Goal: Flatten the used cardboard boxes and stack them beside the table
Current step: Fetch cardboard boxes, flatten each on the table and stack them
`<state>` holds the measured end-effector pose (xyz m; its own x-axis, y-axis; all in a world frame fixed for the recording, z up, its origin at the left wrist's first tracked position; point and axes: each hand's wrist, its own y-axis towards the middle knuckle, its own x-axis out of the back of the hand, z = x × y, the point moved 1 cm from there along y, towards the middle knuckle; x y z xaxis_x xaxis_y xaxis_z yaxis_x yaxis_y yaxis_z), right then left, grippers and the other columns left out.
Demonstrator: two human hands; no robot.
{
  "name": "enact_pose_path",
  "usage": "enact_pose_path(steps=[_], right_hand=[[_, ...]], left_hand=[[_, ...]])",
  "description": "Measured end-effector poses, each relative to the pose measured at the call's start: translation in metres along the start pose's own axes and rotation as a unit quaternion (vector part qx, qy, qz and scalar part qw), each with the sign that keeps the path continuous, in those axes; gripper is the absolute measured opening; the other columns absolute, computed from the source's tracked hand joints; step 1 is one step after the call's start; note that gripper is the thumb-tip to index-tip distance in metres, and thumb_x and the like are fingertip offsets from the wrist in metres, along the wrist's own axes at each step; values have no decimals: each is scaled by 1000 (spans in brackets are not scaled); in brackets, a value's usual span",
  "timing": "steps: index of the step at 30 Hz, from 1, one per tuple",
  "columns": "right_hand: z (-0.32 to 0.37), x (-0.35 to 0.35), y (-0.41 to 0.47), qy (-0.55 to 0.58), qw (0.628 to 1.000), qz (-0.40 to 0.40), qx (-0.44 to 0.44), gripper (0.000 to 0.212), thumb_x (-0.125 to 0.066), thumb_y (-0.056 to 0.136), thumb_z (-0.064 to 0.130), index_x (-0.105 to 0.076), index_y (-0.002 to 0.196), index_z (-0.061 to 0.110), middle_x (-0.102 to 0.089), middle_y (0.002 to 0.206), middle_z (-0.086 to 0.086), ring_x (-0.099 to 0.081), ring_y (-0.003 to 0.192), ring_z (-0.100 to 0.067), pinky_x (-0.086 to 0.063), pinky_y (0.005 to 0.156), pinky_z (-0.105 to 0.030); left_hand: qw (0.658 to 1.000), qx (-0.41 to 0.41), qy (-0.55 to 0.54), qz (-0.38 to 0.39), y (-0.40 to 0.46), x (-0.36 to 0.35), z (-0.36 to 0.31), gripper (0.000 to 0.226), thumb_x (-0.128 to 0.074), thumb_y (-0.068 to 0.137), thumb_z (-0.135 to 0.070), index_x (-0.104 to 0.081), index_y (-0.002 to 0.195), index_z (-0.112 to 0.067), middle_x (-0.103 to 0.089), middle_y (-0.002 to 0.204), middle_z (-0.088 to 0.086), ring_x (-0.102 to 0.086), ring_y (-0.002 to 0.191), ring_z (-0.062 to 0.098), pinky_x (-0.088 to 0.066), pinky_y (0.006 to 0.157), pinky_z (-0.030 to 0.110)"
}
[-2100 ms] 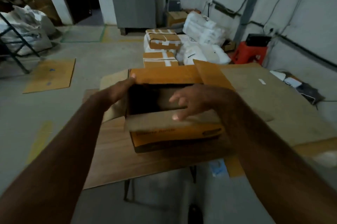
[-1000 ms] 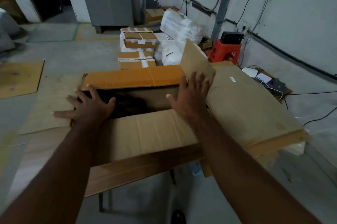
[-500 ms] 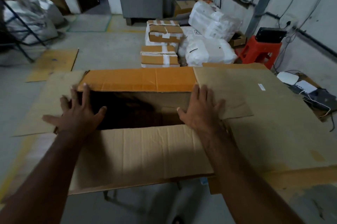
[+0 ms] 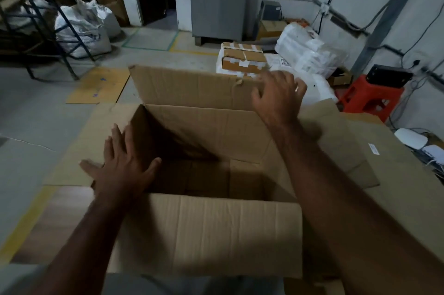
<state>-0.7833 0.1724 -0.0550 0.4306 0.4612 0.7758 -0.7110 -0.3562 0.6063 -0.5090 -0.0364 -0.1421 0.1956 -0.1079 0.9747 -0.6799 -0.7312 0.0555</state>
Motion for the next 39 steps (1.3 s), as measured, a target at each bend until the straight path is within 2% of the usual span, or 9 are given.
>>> enact_pose_path(steps=[3,7,13,23,26,29,34,36,39], right_hand=[[-2,-33,28,-39,998,52,-11,60,-54,99,38,-38,155,23,-34,164,-8,-20,155,-30,-14,121,-55],[-4,-85,25,-36,970,238,-36,69,-31,106,53,-4,164,26,1,172,-8,3,158,-32,-8,124,-60],[0,-105,4,-48,942,327,-60,56,-17,107,53,-52,141,26,-54,146,-11,-47,134,-32,-22,115,-57],[26,-40,-30,-14,954,300,-16,65,-32,104,60,-33,155,20,-34,162,-10,-30,149,-31,-23,118,-57],[54,-3,-69,34,950,311,5,73,-38,103,63,-23,161,20,-20,169,-8,-17,156,-27,-13,124,-56],[80,36,-125,65,943,323,38,79,-41,100,67,-17,163,26,-12,172,-2,-10,158,-21,-8,125,-53],[100,80,-212,109,885,438,119,120,-41,66,96,-9,164,35,-1,172,7,-3,158,-13,-1,123,-57],[98,89,-235,72,879,445,157,124,-48,65,97,-3,163,37,2,172,9,0,157,-12,2,122,-62],[93,107,-253,48,886,430,166,114,-65,75,80,-6,163,39,-2,171,11,-4,156,-13,-1,122,-61]], left_hand=[[1000,-12,-5,1,5,-4,2,107,-39,88,-77,25,158,-27,22,168,5,5,157,30,-5,112,78],[1000,-16,9,0,9,-6,3,106,-38,88,-77,23,159,-27,17,169,3,7,157,29,-7,112,78],[998,-6,52,24,14,-5,2,103,-35,89,-79,11,162,-24,18,169,3,6,157,29,-15,112,76],[998,-24,28,52,5,11,2,103,-39,86,-84,-2,163,-25,11,170,6,5,156,32,-6,112,79],[988,-139,13,61,-9,23,4,110,-25,75,-97,-4,162,-32,8,171,2,5,157,27,3,112,77],[943,-314,-7,108,-45,36,3,122,-18,64,-104,-6,162,-32,7,171,-4,4,157,19,7,114,75],[880,-452,79,124,-99,32,18,135,-37,60,-104,4,163,-26,13,170,-2,12,154,16,8,113,75],[875,-462,109,97,-107,26,25,127,-45,69,-96,4,163,-25,10,171,1,6,156,20,0,114,73],[884,-460,69,53,-109,36,32,100,-60,79,-76,-25,158,-25,-28,165,4,-32,149,26,-30,113,56]])
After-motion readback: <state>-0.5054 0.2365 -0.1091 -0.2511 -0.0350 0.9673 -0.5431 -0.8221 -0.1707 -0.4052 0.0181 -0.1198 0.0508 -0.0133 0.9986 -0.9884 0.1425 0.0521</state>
